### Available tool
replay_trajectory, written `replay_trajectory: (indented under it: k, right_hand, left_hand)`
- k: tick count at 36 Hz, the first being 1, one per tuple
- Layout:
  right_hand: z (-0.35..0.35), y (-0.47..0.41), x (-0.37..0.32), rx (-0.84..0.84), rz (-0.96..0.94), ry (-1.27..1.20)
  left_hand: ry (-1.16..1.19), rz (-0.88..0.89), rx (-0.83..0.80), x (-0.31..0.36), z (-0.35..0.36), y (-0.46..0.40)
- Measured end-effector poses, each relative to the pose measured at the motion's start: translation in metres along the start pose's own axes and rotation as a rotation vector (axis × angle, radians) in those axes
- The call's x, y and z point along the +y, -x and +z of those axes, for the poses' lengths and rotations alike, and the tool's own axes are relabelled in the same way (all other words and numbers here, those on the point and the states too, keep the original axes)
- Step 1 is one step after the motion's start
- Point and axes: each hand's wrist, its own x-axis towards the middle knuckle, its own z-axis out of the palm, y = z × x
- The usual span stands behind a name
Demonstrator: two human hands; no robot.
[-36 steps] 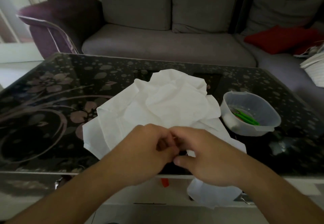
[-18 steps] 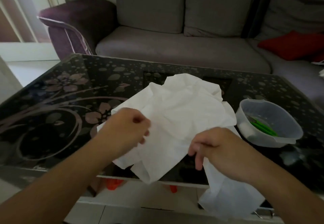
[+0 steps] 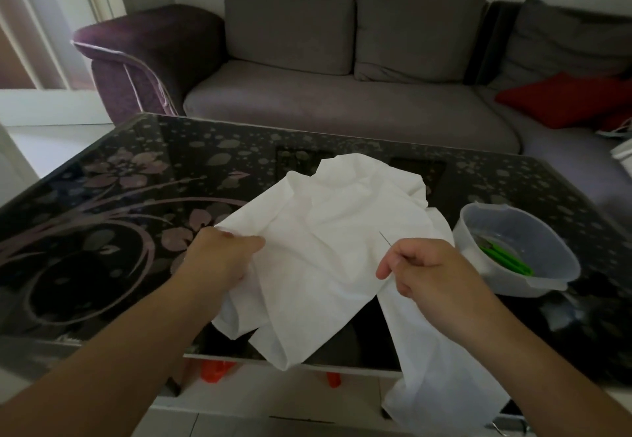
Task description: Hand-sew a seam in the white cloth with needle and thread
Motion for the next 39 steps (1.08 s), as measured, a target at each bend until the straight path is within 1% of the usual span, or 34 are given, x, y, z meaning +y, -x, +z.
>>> replay_trajectory:
  k: [2, 6, 8, 11, 13, 16, 20, 23, 26, 29, 31, 33, 35, 39]
  right_hand:
    - [-0.001, 0.0, -0.001, 0.012, -0.001, 0.004]
    - [-0.001, 0.002, -0.001, 0.008, 0.004, -0.005]
    - [0.0, 0.003, 0.0, 0.003, 0.001, 0.01]
    - [0.001, 0.006, -0.001, 0.003, -0.007, 0.024]
    - [0.0, 0.007, -0.002, 0.028, -0.021, 0.01]
    - [-0.003, 0.004, -0.007, 0.121, -0.05, -0.069]
    - [-0.01, -0.001, -0.019, 0.282, -0.091, -0.252]
    - [-0.016, -0.01, -0.029, 0.335, -0.123, -0.3]
    - [-0.012, -0.025, -0.033, 0.288, -0.108, -0.308]
    - [-0.002, -0.04, -0.032, 0.187, -0.101, -0.302]
    - [0.001, -0.048, -0.031, 0.16, -0.108, -0.282]
    - [0.0, -0.053, -0.031, 0.195, -0.105, -0.27]
    - [-0.004, -0.054, -0.029, 0.256, -0.105, -0.257]
    - [-0.011, -0.047, -0.024, 0.363, -0.084, -0.331]
  left_hand:
    - [0.02, 0.024, 0.017, 0.001, 0.005, -0.001]
    - [0.112, 0.095, -0.026, -0.002, 0.014, -0.005]
    - [0.189, 0.136, -0.002, -0.003, 0.014, -0.002]
    - [0.327, 0.151, 0.003, -0.001, 0.012, 0.001]
    - [0.436, 0.163, -0.026, 0.005, 0.01, 0.008]
    - [0.589, 0.189, -0.081, 0.009, 0.004, 0.016]
    - [0.572, 0.356, -0.22, 0.015, -0.013, 0.033]
    - [0.552, 0.457, -0.33, 0.015, -0.024, 0.045]
    - [0.514, 0.516, -0.417, 0.013, -0.034, 0.051]
    - [0.493, 0.589, -0.47, 0.009, -0.043, 0.053]
    - [0.48, 0.621, -0.498, 0.005, -0.048, 0.054]
    - [0.478, 0.619, -0.5, 0.003, -0.053, 0.054]
    - [0.486, 0.599, -0.468, 0.006, -0.057, 0.05]
    - [0.581, 0.438, -0.423, 0.014, -0.072, 0.046]
